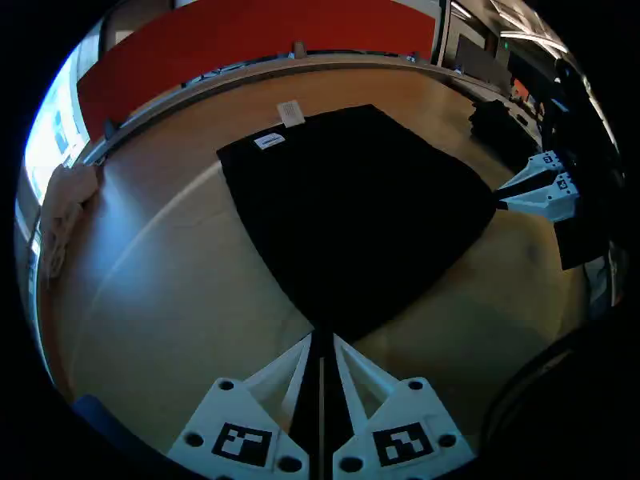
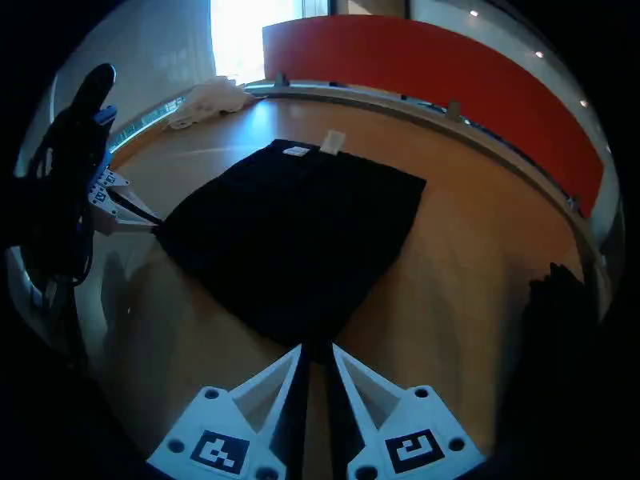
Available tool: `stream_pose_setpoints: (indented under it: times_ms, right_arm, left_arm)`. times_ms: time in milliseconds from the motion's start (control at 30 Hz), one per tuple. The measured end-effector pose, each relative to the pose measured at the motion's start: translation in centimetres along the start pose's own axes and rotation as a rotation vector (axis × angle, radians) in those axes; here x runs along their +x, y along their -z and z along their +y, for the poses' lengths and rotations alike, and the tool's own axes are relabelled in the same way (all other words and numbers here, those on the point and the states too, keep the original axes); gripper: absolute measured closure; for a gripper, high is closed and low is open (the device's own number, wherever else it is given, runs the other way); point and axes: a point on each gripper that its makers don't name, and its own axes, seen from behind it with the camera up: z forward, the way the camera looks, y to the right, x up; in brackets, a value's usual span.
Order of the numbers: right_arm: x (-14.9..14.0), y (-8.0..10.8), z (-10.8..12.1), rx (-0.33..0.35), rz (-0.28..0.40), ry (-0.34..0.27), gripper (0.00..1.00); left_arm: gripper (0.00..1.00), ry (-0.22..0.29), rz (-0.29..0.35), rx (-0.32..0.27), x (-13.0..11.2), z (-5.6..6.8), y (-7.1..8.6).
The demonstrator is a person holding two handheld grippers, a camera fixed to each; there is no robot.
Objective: Fold towel
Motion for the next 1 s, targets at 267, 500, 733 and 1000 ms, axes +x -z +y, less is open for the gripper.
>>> stream_pose_setpoints:
  times_ms: [267, 500, 733, 1000]
  right_arm:
    - [0.2, 0.2, -0.1, 0.002, 0.008, 0.004, 0.88]
    - [0.6, 0.7, -0.1, 0.008, 0.016, 0.009, 0.88]
    - [1.4, 1.5, -0.2, 0.003, 0.034, 0.013, 0.88]
    - [2.9, 3.3, -0.8, 0.005, 0.068, 0.008, 0.88]
  left_arm:
    - [0.99, -0.015, -0.002, 0.004, 0.0, 0.0, 0.1]
    - [0.99, 0.014, 0.001, 0.006, 0.1, 0.0, 0.7]
    - [0.99, 0.035, 0.019, 0.004, 0.8, 0.0, 1.9]
    - [0.99, 0.057, 0.04, -0.002, 1.8, 0.4, 4.0]
